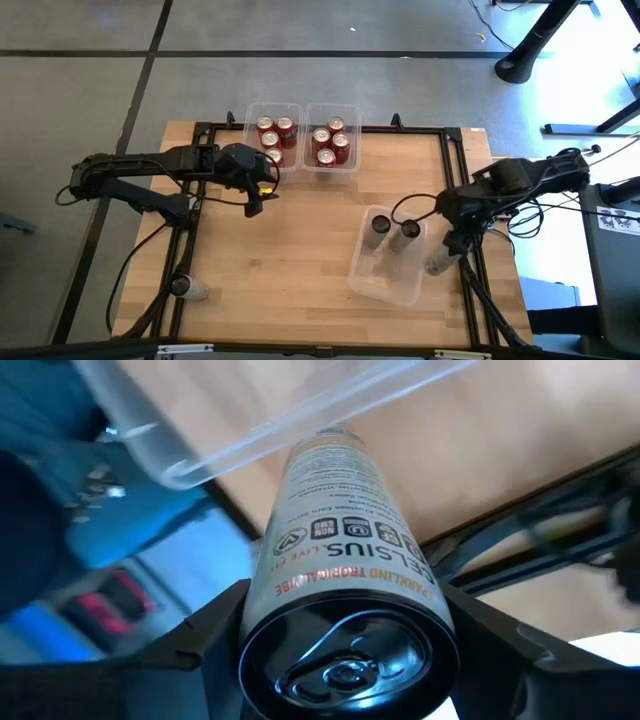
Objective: Sort soda cans
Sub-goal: Put the white-yellow soda can into the bottom transparent bin
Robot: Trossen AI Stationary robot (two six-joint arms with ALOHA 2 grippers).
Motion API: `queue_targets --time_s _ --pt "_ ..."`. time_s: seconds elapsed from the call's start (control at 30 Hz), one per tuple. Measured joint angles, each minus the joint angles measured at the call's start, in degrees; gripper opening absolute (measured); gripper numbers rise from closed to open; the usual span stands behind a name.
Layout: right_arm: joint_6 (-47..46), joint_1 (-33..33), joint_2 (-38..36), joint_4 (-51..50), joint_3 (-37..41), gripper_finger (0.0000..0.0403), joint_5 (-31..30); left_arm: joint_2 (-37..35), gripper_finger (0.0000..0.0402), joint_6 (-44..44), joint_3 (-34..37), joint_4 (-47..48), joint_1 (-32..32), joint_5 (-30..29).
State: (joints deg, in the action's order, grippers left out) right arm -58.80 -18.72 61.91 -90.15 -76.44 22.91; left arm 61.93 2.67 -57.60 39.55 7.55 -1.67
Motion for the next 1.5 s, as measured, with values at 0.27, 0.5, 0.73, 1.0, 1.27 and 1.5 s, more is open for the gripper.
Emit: queue_targets --time_s 0.27,0.5,0.73,1.0,1.27,1.5 --pt "-8.0 0.0 0.3 0.3 -6.8 0.0244 1.9 0.0 0.021 0.1 0.0 0.0 0.0 0.0" --pt "-1.3 0.0 2.3 5.7 -8.6 0.0244 -11.4 0.0 0.021 0.1 0.0 0.0 0.0 0.0" --pt "12.5 0.0 11.6 11.8 -8.7 0.0244 -16.3 0.0 0.021 0.6 0.0 -0.1 0.0 0.0" --pt "22.1 -0.1 26.5 1.4 -15.1 0.0244 -11.8 0.0 0.021 1.4 0.0 -0.2 0.0 0.0" --pt "24.7 -1.7 36.2 0.0 -19.9 0.0244 -12.4 0.0 0.021 1.3 0.0 -0.2 0.0 0.0" --pt "25.0 -4.1 40.9 0.1 -19.8 0.0244 -13.6 0.0 0.021 0.3 0.0 -0.2 0.0 0.0"
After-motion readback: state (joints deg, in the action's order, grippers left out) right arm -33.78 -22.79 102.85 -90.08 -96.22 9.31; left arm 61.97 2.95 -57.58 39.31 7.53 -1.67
